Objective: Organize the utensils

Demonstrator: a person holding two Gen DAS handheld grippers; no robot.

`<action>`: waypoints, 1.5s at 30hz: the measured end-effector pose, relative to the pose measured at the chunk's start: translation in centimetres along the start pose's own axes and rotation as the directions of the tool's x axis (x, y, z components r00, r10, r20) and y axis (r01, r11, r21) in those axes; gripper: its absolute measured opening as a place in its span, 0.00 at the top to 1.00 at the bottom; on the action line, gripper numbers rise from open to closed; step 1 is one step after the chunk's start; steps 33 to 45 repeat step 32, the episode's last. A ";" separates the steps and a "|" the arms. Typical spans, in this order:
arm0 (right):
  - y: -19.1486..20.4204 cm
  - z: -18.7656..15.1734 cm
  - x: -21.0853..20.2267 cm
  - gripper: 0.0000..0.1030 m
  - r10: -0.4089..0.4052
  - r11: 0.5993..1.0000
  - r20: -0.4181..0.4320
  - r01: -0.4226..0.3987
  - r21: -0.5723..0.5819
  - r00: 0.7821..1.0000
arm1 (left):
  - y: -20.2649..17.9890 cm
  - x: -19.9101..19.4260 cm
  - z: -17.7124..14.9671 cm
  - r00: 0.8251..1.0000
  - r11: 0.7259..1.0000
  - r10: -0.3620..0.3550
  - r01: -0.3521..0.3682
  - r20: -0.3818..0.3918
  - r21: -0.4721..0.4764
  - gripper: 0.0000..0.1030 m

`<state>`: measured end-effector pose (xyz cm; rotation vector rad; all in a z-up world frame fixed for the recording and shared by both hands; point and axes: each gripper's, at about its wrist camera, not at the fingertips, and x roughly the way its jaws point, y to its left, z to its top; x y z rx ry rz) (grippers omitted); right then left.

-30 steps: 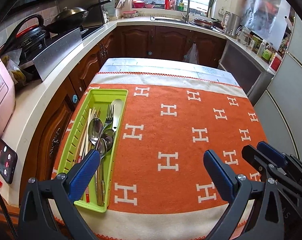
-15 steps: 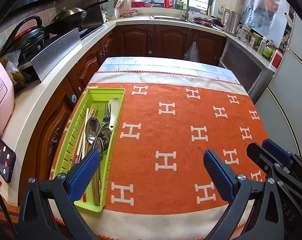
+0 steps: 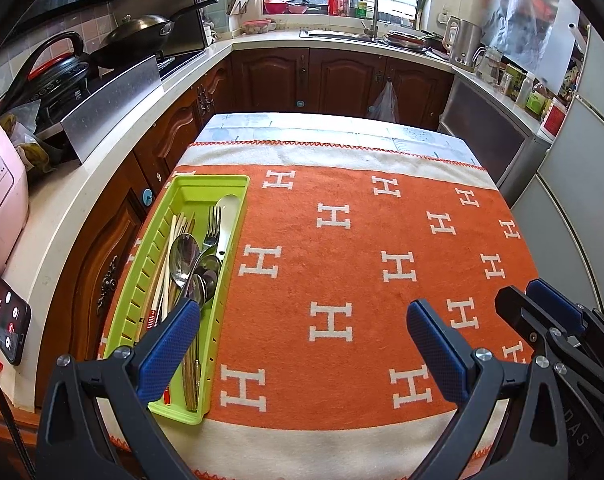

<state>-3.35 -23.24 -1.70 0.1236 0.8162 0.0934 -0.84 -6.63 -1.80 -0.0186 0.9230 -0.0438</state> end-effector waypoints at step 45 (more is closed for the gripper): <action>-0.4 -0.5 0.1 0.60 0.020 1.000 -0.012 -0.020 0.007 1.000 | -0.2 -0.3 -0.2 1.000 1.000 0.026 -0.026 -0.005 -0.003 0.01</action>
